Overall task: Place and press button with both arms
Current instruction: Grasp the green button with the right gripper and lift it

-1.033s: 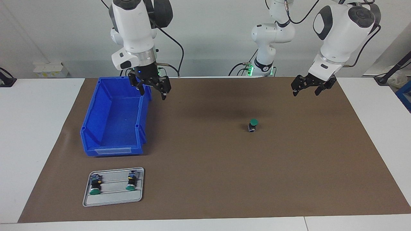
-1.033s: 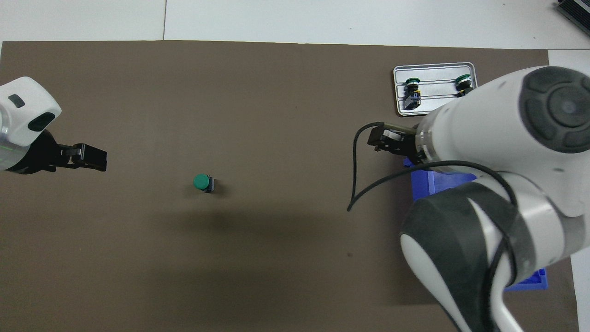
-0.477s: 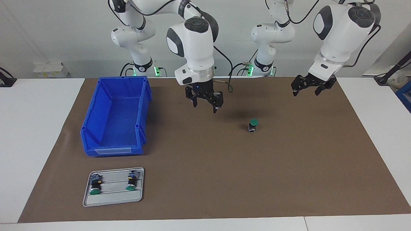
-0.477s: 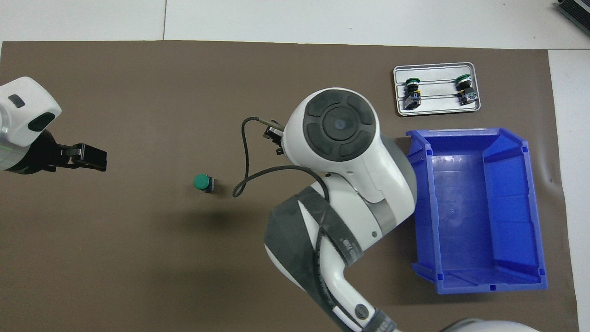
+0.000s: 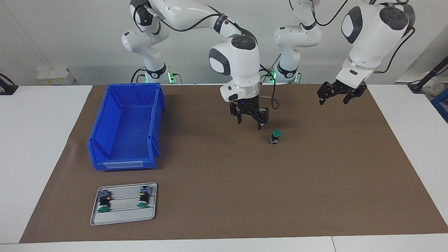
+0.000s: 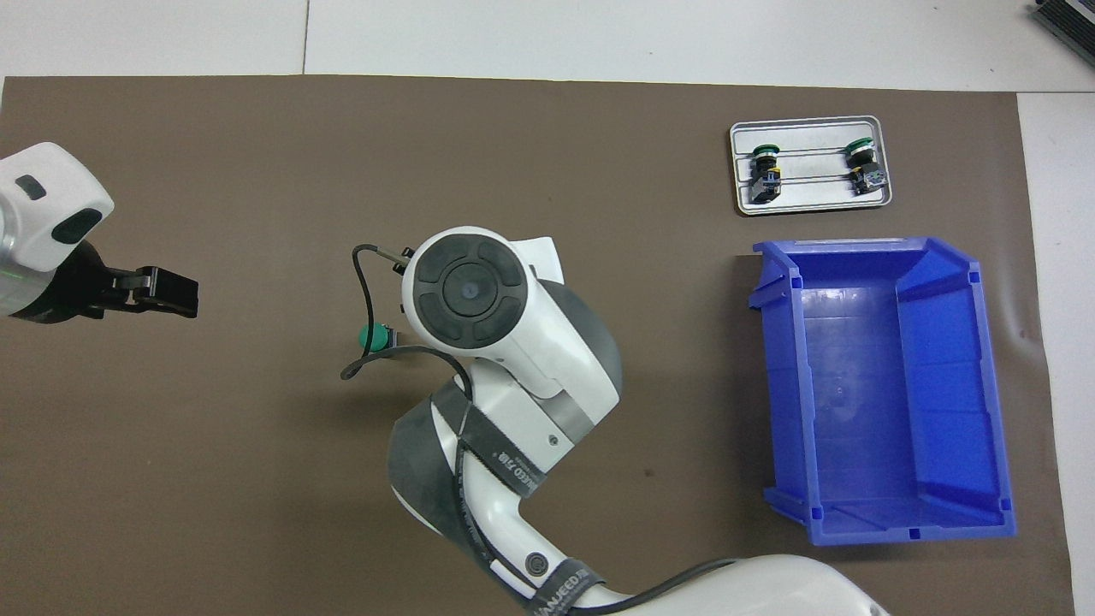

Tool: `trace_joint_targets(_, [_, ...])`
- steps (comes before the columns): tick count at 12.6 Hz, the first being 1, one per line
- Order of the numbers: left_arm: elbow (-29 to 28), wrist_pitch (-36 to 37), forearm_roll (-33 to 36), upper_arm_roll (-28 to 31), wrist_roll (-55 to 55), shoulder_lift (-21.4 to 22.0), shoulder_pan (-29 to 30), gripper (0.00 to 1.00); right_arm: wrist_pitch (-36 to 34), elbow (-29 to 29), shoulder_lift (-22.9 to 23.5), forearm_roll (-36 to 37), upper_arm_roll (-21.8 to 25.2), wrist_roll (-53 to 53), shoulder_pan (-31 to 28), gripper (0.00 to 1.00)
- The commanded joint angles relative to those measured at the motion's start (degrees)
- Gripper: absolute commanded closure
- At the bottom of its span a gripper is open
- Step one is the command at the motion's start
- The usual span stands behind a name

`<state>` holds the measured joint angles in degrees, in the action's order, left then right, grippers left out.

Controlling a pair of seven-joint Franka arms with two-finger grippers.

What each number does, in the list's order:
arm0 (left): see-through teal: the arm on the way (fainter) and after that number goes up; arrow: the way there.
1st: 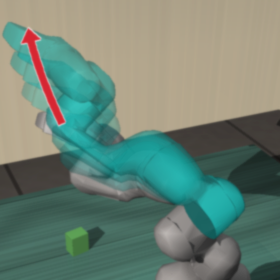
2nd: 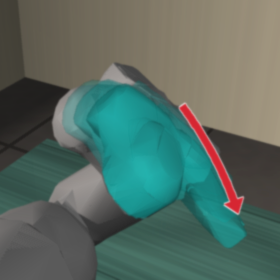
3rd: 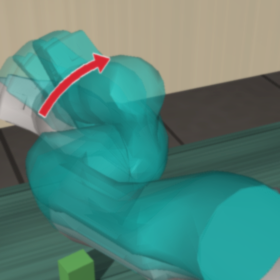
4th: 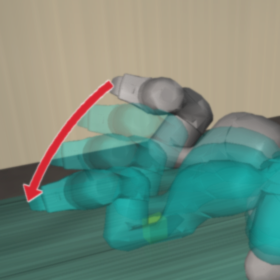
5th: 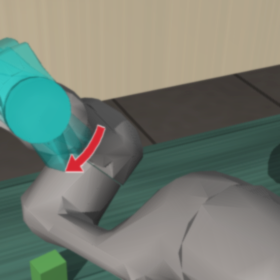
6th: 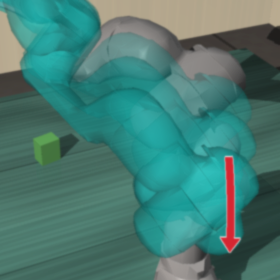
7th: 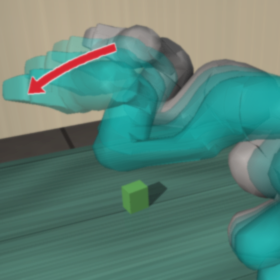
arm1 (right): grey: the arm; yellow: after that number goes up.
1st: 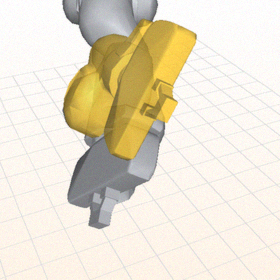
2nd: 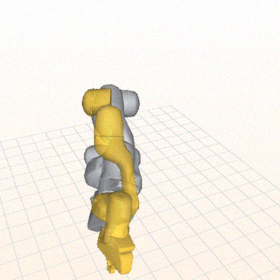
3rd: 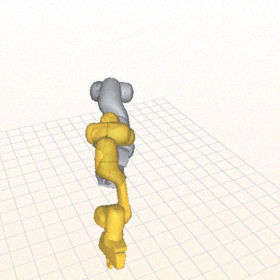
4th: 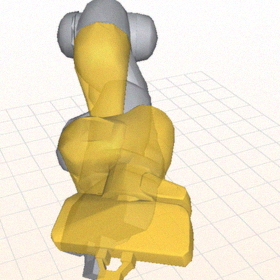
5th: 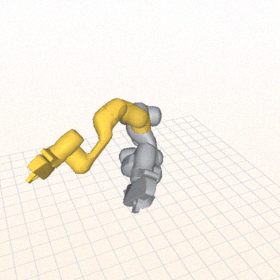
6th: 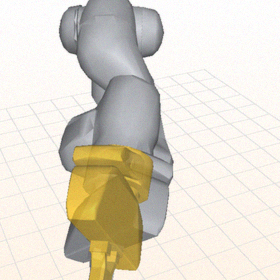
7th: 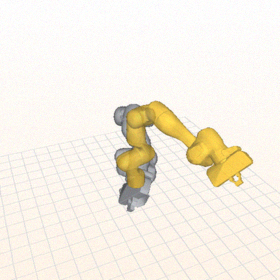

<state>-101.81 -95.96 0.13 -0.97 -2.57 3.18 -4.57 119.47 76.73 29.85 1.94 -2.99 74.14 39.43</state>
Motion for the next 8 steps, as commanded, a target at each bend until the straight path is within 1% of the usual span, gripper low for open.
trace_joint_targets(1, [-1.3,-0.4,0.9,-0.5,-0.4,1.4,0.6,0.0,-0.1,-9.1,8.9,4.0,0.6,3.9,3.4,0.1])
trace_joint_targets(2, [-1.3,-0.4,0.9,-0.5,-0.4,1.4,0.6,0.0,0.6,-10.3,11.0,5.6,0.8,4.9,4.7,0.1])
trace_joint_targets(4, [-1.3,-0.4,0.9,-0.5,-0.4,1.4,0.6,0.0,1.2,-12.9,14.0,7.6,0.5,5.6,5.4,0.1])
trace_joint_targets(6, [-1.3,-0.4,0.9,-0.5,-0.4,1.4,0.6,0.0,2.5,-12.7,14.1,7.7,0.4,5.5,6.6,0.11])
trace_joint_targets(8, [-1.4,-0.4,0.9,-0.5,-0.4,1.4,0.6,0.0,4.1,-12.6,14.4,9.4,0.1,5.5,7.8,0.12])
